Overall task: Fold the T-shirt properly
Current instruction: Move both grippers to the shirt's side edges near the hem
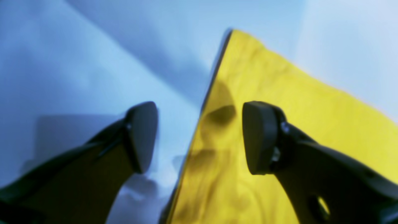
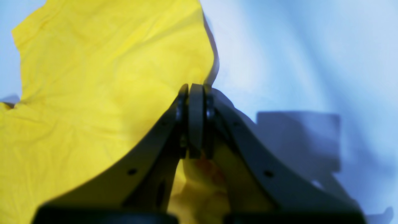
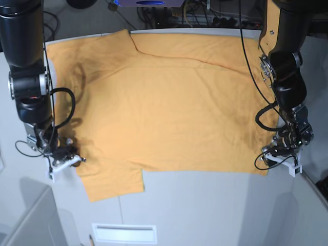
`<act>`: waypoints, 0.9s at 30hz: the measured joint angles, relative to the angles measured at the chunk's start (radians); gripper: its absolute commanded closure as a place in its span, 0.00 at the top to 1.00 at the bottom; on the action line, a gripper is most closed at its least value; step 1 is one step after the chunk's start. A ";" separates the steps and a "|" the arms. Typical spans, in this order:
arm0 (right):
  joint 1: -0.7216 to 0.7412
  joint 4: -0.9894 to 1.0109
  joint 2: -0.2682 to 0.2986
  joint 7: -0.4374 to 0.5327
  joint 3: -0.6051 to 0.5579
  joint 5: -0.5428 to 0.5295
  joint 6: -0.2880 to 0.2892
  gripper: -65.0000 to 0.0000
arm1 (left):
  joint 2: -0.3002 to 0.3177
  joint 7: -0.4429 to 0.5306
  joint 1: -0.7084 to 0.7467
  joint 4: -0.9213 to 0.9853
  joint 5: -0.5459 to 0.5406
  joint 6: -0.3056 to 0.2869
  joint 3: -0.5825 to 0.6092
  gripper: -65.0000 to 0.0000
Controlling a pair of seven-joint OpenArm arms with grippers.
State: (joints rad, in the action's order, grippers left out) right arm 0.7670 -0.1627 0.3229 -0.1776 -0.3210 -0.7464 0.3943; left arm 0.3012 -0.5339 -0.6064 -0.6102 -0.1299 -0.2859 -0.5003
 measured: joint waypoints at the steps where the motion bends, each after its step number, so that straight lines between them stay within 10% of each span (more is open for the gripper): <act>1: -0.001 0.000 0.002 0.003 0.000 -0.003 0.001 0.00 | 0.002 0.032 -0.025 0.047 0.005 0.005 0.000 0.66; 11: -0.003 -0.001 0.001 0.003 0.000 -0.006 0.000 0.00 | 0.034 0.246 -0.190 0.357 -0.004 0.008 0.198 0.66; 27: -0.003 -0.001 0.001 0.003 0.000 -0.005 0.001 0.00 | 0.034 0.290 -0.190 0.407 -0.009 0.069 0.260 0.66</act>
State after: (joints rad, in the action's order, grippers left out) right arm 0.7639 -0.1635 0.3241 -0.1749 -0.3210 -0.7517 0.3950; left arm 0.3351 -0.2443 -0.7967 -0.2035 -0.1390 -0.2169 -0.2405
